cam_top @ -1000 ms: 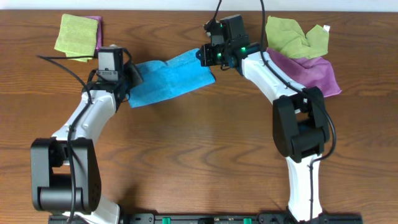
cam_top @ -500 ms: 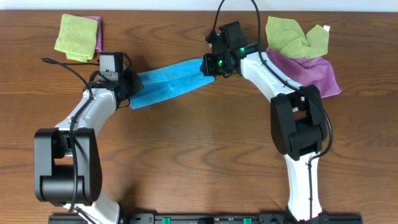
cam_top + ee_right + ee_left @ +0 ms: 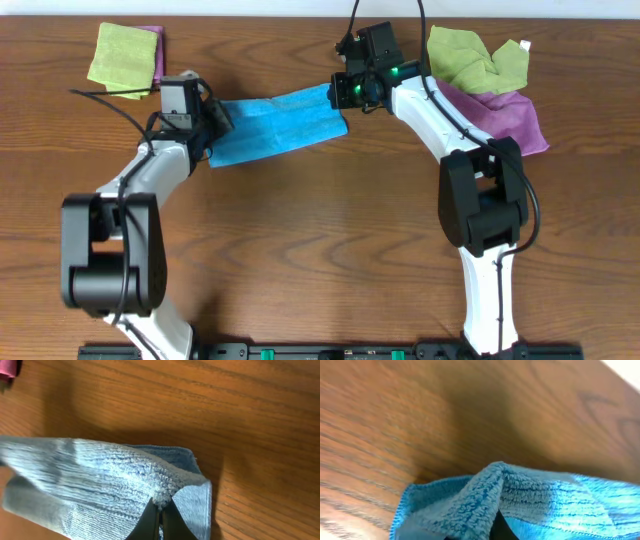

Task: Fold the cloth
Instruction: 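Lower the folded edge onto the far edge and release both grippers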

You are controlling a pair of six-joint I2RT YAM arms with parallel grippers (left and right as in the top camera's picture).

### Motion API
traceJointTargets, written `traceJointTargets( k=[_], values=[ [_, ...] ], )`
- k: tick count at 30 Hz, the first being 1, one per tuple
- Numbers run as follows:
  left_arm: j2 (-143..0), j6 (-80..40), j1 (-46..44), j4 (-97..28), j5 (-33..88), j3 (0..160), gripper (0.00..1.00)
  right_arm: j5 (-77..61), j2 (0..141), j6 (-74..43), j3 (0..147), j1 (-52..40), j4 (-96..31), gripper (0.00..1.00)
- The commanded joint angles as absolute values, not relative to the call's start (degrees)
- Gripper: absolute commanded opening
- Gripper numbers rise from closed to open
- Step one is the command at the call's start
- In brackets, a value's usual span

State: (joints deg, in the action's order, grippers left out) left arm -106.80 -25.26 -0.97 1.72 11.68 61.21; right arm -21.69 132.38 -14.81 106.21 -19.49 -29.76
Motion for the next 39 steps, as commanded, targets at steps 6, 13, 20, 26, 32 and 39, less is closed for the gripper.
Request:
traceJointTargets(
  k=[6, 13, 20, 26, 32, 39],
  values=[
    [-109.1, -24.2, -0.8, -2.3, 13.5, 61.7, 0.06, -20.4, 132.6, -12.1, 107.1, -19.3, -33.7, 0.02],
    [-109.0, -24.2, -0.7, -4.7, 13.5, 61.7, 0.06, -20.4, 132.6, -12.1, 107.1, -19.6, -38.2, 0.02],
    [-108.9, -24.2, -0.6, -4.9, 12.6, 61.7, 0.06, -20.1, 133.4, -10.6, 107.0, -20.8, -38.7, 0.01],
    [-108.9, -23.2, -0.7, -5.8, 12.8, 62.1, 0.54, -19.4, 133.5, -10.6, 107.2, -21.0, -38.4, 0.66],
    [-105.8, -16.8, -0.7, -11.5, 14.8, 66.2, 0.95, -19.5, 131.8, -9.6, 108.8, -20.2, -38.8, 0.8],
    [-97.6, -14.0, -0.9, -15.8, 16.9, 72.3, 0.95, -16.8, 126.4, -5.9, 113.0, -20.3, -39.0, 0.83]
  ],
)
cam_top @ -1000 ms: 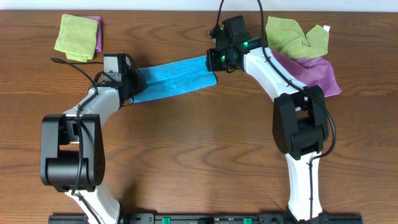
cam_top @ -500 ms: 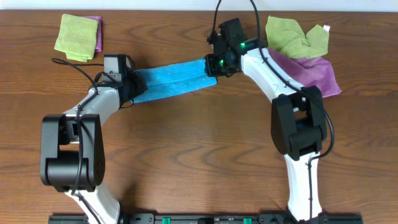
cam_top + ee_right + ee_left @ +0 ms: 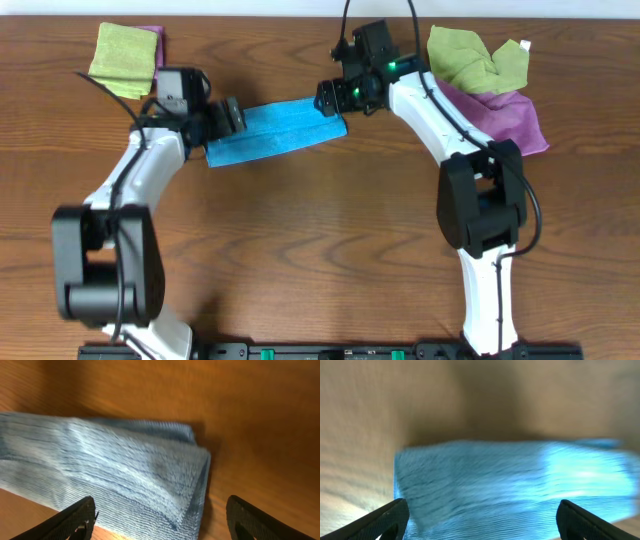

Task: Fold the cloth
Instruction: 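Lower the folded edge onto the far edge and release both grippers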

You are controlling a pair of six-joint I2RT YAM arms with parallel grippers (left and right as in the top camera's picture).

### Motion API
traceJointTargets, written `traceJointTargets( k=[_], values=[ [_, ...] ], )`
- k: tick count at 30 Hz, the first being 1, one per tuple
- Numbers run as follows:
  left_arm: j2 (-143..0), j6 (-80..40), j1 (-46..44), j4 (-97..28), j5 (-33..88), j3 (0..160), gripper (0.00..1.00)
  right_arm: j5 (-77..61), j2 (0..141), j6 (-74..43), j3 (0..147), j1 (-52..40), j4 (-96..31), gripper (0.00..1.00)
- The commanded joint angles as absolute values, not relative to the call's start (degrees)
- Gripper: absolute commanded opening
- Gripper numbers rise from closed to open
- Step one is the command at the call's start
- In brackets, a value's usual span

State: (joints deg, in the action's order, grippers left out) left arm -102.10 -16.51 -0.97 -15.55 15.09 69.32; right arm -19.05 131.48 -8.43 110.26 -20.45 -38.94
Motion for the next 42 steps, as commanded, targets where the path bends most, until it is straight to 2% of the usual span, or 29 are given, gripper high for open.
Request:
traceJointTargets(
  k=[1, 3, 4, 5, 6, 7, 8, 13, 18, 29, 42],
  values=[
    [-96.5, -14.0, -0.9, -15.0, 18.7, 72.4, 0.95, -16.2, 125.8, -5.9, 113.4, -20.4, -39.1, 0.8],
    [-95.0, -13.1, -0.9, -13.7, 22.3, 72.4, 0.95, -15.9, 124.9, -5.1, 113.5, -20.7, -39.1, 0.74],
    [-94.7, -12.3, -0.9, -13.1, 24.3, 72.4, 0.95, -15.9, 124.9, -4.3, 113.5, -20.9, -39.1, 0.63],
    [-94.6, -11.0, -0.9, -12.9, 25.3, 72.4, 0.99, -15.8, 124.9, -3.8, 113.5, -21.1, -39.2, 0.43],
    [-94.6, -9.5, -0.9, -12.8, 25.3, 72.4, 0.72, -15.8, 125.4, -3.0, 113.5, -21.3, -39.3, 0.13],
    [-95.0, -8.3, -0.9, -12.8, 24.6, 72.4, 0.11, -15.8, 125.9, -2.3, 113.4, -21.5, -39.3, 0.02],
    [-95.6, -8.1, -0.9, -13.1, 23.4, 72.4, 0.05, -15.3, 126.9, -1.7, 113.4, -21.8, -39.0, 0.01],
    [-101.7, -7.6, -1.6, -14.4, 21.3, 72.4, 0.06, -8.5, 131.6, 1.5, 113.4, -24.1, -38.0, 0.02],
    [-108.5, -3.1, -5.0, -15.6, 13.5, 72.4, 0.06, 0.2, 134.8, 3.5, 113.4, -26.0, -37.9, 0.01],
    [-111.8, -3.3, -12.6, -15.0, -6.6, 72.4, 0.06, 2.0, 137.5, 3.3, 113.4, -26.2, -36.8, 0.01],
    [-112.0, -5.2, -11.6, -20.7, -9.6, 72.4, 0.05, 1.9, 140.8, 2.2, 113.4, -26.3, -42.2, 0.01]
  ],
)
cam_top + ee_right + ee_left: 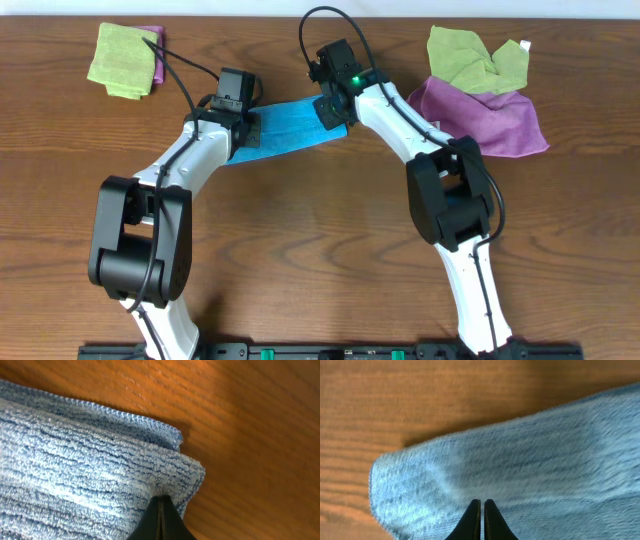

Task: Fold the cloth
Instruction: 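Lower the folded edge onto the far edge and release both grippers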

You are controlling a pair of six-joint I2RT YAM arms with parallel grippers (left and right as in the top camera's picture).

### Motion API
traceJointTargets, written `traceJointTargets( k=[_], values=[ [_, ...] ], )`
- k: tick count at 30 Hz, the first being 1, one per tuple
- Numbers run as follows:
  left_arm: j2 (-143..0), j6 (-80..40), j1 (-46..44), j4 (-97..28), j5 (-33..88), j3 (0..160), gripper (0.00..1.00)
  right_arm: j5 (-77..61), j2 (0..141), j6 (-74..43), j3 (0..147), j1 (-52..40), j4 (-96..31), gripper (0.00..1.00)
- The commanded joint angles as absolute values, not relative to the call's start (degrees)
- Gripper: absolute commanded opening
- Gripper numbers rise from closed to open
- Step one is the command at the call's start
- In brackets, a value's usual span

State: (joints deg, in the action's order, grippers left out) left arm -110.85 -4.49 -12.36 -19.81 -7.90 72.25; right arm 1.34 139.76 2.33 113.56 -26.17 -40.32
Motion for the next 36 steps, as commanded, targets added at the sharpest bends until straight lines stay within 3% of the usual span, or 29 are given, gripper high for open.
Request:
traceJointTargets(
  k=[1, 15, 29, 36],
  values=[
    [-112.0, -5.3, -11.4, -21.3, -9.6, 72.4, 0.06, 1.9, 140.8, 2.2, 113.4, -26.3, -43.2, 0.01],
    [-112.0, -6.4, -8.3, -22.3, -3.1, 72.4, 0.06, -0.1, 140.7, -3.4, 113.5, -26.4, -58.2, 0.01],
    [-114.4, -6.2, -8.2, -16.8, -3.1, 72.2, 0.06, -0.9, 140.6, -5.5, 113.5, -26.4, -57.8, 0.01],
    [-117.9, -6.4, -8.2, -20.3, -2.9, 72.1, 0.06, -0.9, 140.2, -5.5, 113.5, -26.4, -58.1, 0.02]
  ],
)
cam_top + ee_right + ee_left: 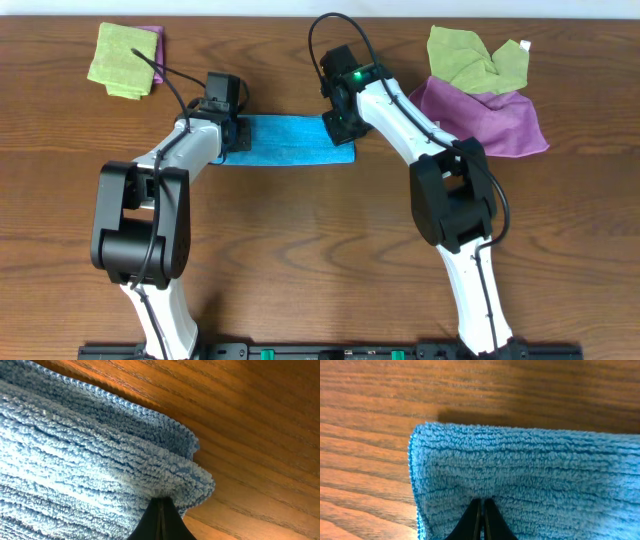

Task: Fold the cloth
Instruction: 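Lower the folded edge onto the far edge and release both grippers, then move the right gripper to the folded strip's right end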

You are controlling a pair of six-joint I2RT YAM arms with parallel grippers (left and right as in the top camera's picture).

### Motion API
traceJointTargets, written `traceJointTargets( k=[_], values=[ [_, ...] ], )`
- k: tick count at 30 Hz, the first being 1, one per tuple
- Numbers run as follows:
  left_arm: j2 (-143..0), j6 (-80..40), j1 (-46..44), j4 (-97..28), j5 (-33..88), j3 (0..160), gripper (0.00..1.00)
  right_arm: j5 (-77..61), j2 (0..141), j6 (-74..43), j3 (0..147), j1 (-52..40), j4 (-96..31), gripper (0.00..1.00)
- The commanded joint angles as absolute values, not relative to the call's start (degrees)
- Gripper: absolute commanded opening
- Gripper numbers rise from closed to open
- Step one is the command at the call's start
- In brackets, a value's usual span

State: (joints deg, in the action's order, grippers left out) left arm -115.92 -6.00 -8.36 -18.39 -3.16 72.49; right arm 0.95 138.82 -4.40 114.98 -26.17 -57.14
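Note:
The blue cloth (285, 140) lies as a folded strip, level across the back middle of the wooden table (320, 250). My left gripper (228, 135) is at the strip's left end. In the left wrist view the left gripper (481, 503) is shut on the terry cloth (530, 465), close to its left edge. My right gripper (340, 125) is at the right end. In the right wrist view the right gripper (159, 502) is shut, pinching the rounded fold of the cloth (75, 455) at its corner.
A folded green cloth (123, 47) on a purple one sits at the back left corner. A crumpled green cloth (475, 55) and a purple cloth (495, 115) lie at the back right, close to the right arm.
The strip was tilted with its right end farther back; now it lies level. The right gripper has come nearer the front and the left gripper shifted left. Both stay shut on the cloth.
At first both grippers were shut on the ends of a wider, tilted blue strip. Then both stood open over the ends, the cloth lying flat. After that they were shut on its ends again, and now the strip is level and stretched between them.

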Motion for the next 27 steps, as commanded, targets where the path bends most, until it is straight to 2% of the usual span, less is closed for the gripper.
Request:
traceJointTargets(
  k=[1, 9, 14, 21, 27],
  values=[
    [-117.9, -6.4, -8.2, -21.3, -3.0, 72.1, 0.06, -0.9, 140.1, -5.5, 113.5, -26.4, -58.2, 0.01],
    [-117.9, -10.8, -8.3, -34.3, -2.9, 72.1, 0.06, -0.9, 135.3, -5.6, 113.6, -26.4, -63.4, 0.02],
    [-117.9, -12.4, -8.3, -38.4, -2.9, 72.1, 0.06, -1.6, 133.7, -6.2, 113.6, -26.5, -68.4, 0.02],
    [-117.9, -12.5, -8.3, -37.8, -2.9, 72.1, 0.06, -1.5, 132.0, -8.6, 113.6, -26.3, -68.8, 0.02],
    [-117.9, -12.4, -8.3, -36.6, -2.9, 72.1, 0.06, 3.5, 122.3, -8.5, 113.6, -25.4, -69.0, 0.01]
  ],
)
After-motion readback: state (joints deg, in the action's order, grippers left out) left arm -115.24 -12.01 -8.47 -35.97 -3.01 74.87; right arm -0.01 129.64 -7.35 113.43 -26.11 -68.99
